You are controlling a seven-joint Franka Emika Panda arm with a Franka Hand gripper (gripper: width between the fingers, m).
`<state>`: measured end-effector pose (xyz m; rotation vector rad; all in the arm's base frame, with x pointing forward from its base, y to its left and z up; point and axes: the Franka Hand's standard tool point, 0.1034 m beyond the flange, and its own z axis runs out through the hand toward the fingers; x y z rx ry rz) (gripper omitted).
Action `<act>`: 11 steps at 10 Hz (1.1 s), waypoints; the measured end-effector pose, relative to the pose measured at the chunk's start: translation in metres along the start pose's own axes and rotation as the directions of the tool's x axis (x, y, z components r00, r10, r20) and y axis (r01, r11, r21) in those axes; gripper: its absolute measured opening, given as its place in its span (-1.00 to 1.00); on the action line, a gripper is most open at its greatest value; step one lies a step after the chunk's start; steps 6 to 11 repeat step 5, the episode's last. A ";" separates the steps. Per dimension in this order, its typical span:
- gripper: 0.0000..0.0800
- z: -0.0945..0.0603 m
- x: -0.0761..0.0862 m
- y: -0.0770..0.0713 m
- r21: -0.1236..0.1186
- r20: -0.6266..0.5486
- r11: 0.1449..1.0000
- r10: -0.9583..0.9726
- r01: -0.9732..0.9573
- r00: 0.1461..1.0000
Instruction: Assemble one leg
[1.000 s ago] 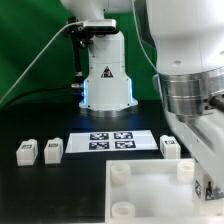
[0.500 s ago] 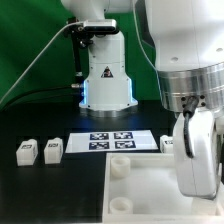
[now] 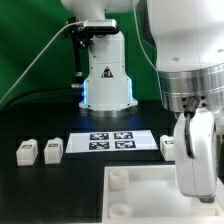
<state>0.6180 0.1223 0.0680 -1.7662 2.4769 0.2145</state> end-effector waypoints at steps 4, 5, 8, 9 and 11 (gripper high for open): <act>0.62 -0.029 -0.012 0.019 -0.002 0.047 1.000 -0.021 0.021 0.999; 0.62 -0.026 -0.012 0.020 -0.006 0.045 1.000 -0.021 0.021 0.999; 0.62 -0.026 -0.012 0.020 -0.006 0.045 1.000 -0.021 0.021 0.999; 0.62 -0.026 -0.012 0.020 -0.006 0.045 1.000 -0.021 0.021 0.999; 0.62 -0.026 -0.012 0.020 -0.006 0.045 1.000 -0.021 0.021 0.999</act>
Offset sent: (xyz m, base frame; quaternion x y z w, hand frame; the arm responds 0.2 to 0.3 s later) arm 0.0000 0.0000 0.0000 0.0000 0.0000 0.0000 1.0000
